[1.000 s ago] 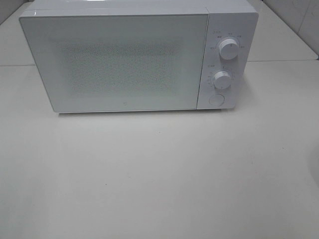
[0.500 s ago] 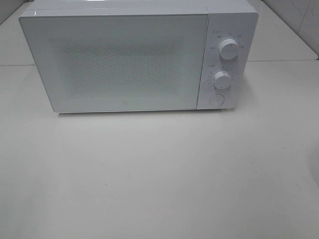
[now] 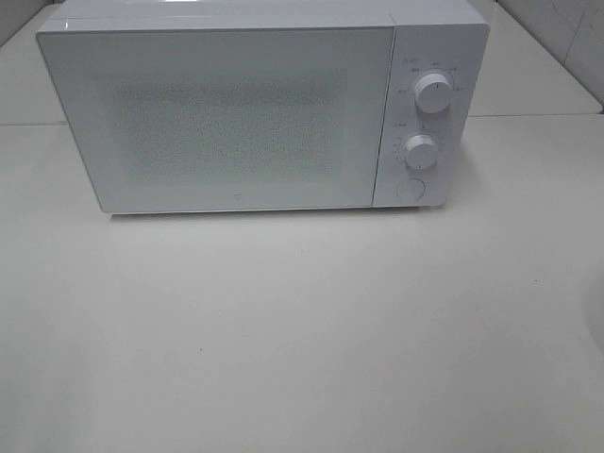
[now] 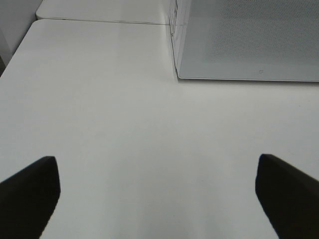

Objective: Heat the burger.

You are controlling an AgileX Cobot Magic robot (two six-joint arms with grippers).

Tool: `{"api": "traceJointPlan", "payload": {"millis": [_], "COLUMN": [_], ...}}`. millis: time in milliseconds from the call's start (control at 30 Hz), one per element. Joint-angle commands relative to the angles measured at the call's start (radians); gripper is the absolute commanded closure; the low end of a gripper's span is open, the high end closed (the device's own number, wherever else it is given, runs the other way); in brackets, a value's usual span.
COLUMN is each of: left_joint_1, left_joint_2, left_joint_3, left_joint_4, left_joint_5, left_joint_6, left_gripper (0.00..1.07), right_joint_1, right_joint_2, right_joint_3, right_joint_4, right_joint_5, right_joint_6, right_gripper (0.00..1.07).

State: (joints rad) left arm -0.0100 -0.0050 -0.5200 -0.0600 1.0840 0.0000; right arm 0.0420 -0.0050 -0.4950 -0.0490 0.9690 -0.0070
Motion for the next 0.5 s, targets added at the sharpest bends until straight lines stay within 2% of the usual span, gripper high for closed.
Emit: {"api": "traceJointPlan", "payload": {"millis": [33,500], "left_joint_1": [-0.005,-0.005], "left_joint_2": [-0.020,-0.013], "left_joint_3": [0.003,0.003], "left_joint_4": [-0.002,-0.002], "left_joint_5": [-0.013,-0.013], "left_joint_6": [0.006,0.006], "left_gripper": [0.05,0.05], "right_joint_1": [-0.002,-0.002], "right_joint_2": [-0.021,-0.021], "right_joint_3": [-0.001,-0.001], "right_joint_4": [0.007,0.007], "right_joint_5": [-0.007,-0.007], "right_joint_6": [-0.009,-0.009], "right_gripper": [0.58,0.58]}}
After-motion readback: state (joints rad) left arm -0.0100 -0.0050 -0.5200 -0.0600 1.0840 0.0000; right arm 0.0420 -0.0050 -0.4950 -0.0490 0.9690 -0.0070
